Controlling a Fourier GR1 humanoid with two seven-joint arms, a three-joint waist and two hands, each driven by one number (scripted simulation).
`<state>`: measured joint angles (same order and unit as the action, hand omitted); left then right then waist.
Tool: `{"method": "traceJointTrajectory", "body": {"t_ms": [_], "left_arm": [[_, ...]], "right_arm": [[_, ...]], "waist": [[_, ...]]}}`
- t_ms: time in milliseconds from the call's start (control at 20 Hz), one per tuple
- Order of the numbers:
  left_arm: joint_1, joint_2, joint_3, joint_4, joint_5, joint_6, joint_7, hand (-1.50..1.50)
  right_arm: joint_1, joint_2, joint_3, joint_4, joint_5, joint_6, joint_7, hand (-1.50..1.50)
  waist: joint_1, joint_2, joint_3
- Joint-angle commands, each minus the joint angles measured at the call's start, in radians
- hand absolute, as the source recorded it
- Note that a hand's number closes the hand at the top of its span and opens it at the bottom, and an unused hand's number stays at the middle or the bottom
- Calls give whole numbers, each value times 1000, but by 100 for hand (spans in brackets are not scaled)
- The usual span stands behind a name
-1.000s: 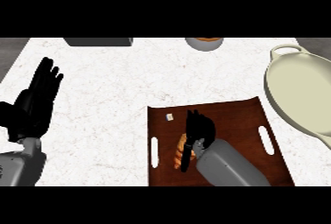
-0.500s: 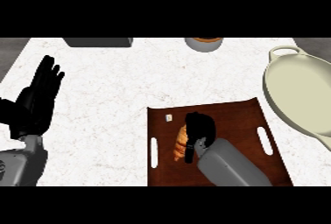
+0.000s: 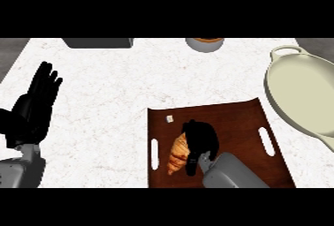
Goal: Pick the croissant from the tray and place it in the pot
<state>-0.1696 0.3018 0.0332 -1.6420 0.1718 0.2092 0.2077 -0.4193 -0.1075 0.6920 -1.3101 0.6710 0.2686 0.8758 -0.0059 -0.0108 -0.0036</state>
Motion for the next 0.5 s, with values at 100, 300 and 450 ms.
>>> {"method": "traceJointTrajectory", "body": {"t_ms": [100,300,450], "left_arm": [[22,12,19,-32,-2,8,16,0],[10,-2,15,-13,-4,2,10,0],[32,30,47,-13,25,-31,10,0]], "right_arm": [[160,-127,115,-354,3,-59,-238,150],[277,-283,59,-569,24,-134,-304,150],[255,-252,-75,-678,37,-253,-273,150]], "waist": [[-21,-3,5],[-21,4,4],[-27,1,4]]}}
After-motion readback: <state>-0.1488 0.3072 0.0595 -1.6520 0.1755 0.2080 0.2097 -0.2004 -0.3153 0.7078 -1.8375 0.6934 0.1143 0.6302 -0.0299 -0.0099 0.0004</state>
